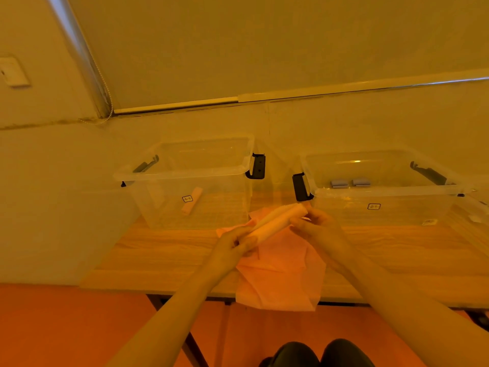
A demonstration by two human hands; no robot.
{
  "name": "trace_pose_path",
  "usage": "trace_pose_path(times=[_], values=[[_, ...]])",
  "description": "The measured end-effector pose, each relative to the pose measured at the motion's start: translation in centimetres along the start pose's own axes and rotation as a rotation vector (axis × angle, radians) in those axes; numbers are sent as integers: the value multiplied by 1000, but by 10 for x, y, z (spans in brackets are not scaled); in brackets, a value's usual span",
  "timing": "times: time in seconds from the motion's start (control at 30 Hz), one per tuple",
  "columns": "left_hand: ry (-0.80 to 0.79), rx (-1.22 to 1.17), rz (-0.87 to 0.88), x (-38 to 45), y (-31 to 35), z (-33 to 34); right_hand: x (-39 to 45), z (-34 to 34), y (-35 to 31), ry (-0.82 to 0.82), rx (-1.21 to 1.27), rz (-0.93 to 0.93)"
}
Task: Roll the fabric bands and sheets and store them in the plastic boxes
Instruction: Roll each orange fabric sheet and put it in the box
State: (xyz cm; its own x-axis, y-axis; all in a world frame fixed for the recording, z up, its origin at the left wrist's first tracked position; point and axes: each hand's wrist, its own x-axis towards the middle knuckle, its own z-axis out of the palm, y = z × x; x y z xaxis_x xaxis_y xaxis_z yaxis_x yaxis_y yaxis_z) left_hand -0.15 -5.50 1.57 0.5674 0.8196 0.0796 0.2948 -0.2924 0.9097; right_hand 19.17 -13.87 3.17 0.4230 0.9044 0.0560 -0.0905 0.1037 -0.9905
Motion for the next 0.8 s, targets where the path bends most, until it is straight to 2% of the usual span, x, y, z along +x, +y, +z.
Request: trace_pose_path(times=[0.13, 0.33, 0.57, 0.7, 0.8], values=[[13, -2, -26, -3, 2, -9, 12, 17, -11, -31, 230, 34], [58, 29, 0, -4, 20, -35, 33, 49, -38, -42, 237, -10], [237, 131, 158, 18, 45, -72, 71, 95, -90, -36, 129, -140], [349, 153, 165, 39, 69, -94, 98, 123, -127, -21, -37, -258], [368, 172, 158, 58, 83, -114, 124, 142, -144, -16, -89, -312]])
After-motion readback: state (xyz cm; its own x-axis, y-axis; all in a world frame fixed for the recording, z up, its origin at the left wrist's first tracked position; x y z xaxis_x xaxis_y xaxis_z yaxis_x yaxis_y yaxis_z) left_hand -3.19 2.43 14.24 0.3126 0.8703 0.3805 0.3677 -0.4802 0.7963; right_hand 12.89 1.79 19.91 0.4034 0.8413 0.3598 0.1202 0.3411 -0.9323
